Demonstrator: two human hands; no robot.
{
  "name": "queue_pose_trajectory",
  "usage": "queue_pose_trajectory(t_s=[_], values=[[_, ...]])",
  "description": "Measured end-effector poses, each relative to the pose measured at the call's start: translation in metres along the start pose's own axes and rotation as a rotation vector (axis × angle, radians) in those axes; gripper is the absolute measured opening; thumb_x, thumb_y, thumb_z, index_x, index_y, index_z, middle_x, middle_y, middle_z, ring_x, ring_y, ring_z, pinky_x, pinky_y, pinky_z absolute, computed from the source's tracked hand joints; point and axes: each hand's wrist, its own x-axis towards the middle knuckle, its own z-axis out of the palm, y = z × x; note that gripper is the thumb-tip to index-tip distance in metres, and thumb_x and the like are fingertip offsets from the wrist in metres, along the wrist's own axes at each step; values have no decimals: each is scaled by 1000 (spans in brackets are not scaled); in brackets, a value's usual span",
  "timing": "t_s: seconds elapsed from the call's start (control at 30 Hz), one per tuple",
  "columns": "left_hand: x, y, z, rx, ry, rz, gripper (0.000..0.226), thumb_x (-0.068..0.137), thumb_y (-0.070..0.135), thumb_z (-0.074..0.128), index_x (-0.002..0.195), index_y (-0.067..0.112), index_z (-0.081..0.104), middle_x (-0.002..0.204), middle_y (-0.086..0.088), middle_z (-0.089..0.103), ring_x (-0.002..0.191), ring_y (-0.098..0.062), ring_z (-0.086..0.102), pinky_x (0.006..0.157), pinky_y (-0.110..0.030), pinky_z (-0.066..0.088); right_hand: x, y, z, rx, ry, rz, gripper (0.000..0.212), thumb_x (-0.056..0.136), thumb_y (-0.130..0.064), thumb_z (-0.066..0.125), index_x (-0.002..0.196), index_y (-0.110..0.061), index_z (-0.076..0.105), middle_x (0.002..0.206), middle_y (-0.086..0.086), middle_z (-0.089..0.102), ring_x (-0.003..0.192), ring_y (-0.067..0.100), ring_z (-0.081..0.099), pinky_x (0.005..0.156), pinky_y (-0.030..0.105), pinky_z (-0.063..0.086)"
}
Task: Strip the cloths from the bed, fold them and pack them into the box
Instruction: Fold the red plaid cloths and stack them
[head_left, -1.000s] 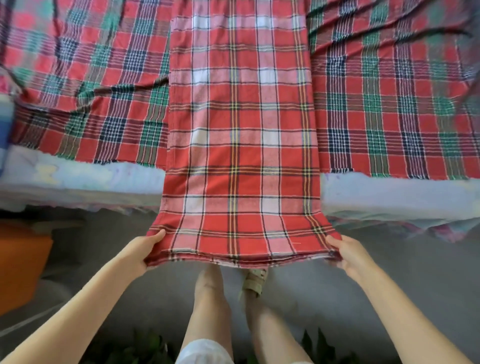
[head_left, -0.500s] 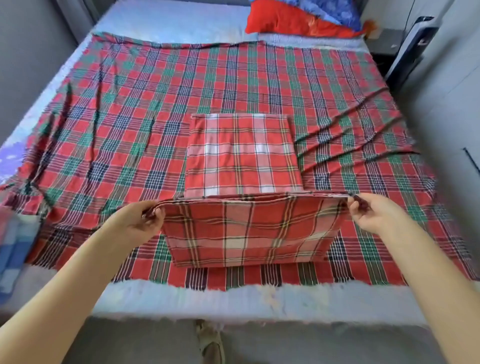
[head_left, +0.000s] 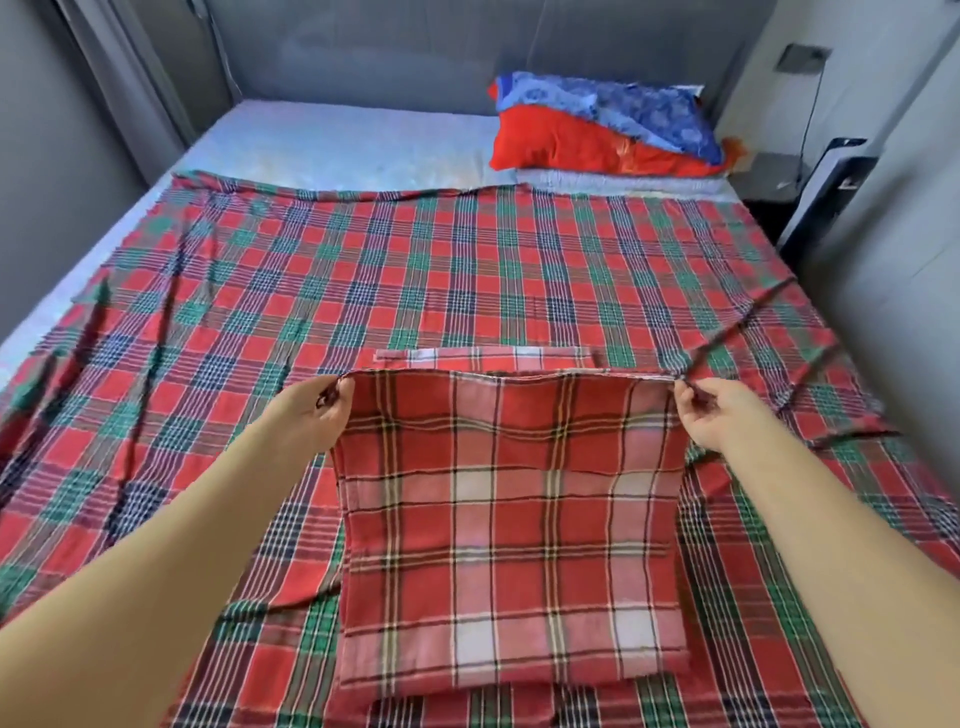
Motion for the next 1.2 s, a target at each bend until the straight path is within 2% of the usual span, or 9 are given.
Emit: queue_pose_trajectory(t_s=[0.43,0.57,0.67,0.73,0.8,0.9,1.0,1.07,1.2], values=[[192,19,73,-31,92,75,17,98,10,48,85,-1,50,82,-10,53,65,-12,56,43,-15,50,200,9,92,-86,12,38,14,99,0,36,96,8,47,78,21,51,32,14,57,35,14,43],[253,18,71,-10,123,99,15,97,10,50,88,-2,52,88,-7,55,72,-14,58,44,-20,53,246,33,103,-91,18,78,22,99,-2,40,80,6,48,80,17,52,59,21,60,41,17,48],[285,11,67,21,125,117,16,97,10,50,86,-2,51,98,-7,56,75,-15,59,47,-20,54,274,53,98,-85,14,97,22,99,-1,41,79,4,49,80,17,53,56,20,61,43,17,49],[292,4,67,16,116,129,15,97,11,50,91,-2,53,115,-8,57,88,-17,63,59,-20,56,286,61,91,-59,8,77,20,98,0,42,80,3,50,83,17,55,61,21,63,48,19,53],[294,-4,68,143,67,155,29,99,17,47,124,3,49,137,-11,47,121,-23,52,89,-30,53,289,68,87,-79,-59,47,13,97,0,44,86,2,51,90,17,58,77,23,64,57,23,57],[280,-7,58,395,-53,203,40,100,25,44,139,17,39,139,-6,44,128,-24,42,105,-44,40,272,77,71,-464,-197,-125,25,80,0,66,100,-5,53,91,10,61,74,19,67,62,29,59],[257,-8,23,574,67,355,9,94,10,51,94,15,58,94,-4,60,82,-14,59,65,-25,57,234,89,27,-1118,-138,-439,36,82,-5,67,115,-10,57,95,2,64,80,17,65,79,36,55],[236,-21,-22,866,257,468,7,86,11,61,93,13,61,85,-9,61,62,-9,58,56,-21,54,202,101,-24,-1429,-73,-566,29,86,-13,63,115,-13,58,100,1,65,87,21,63,82,38,51],[170,-76,-111,1406,506,427,31,81,34,71,99,13,57,86,-9,62,77,-25,59,74,-35,46,140,127,-122,-1757,95,-372,43,87,-27,66,123,-10,52,107,9,63,96,32,61,77,38,47]])
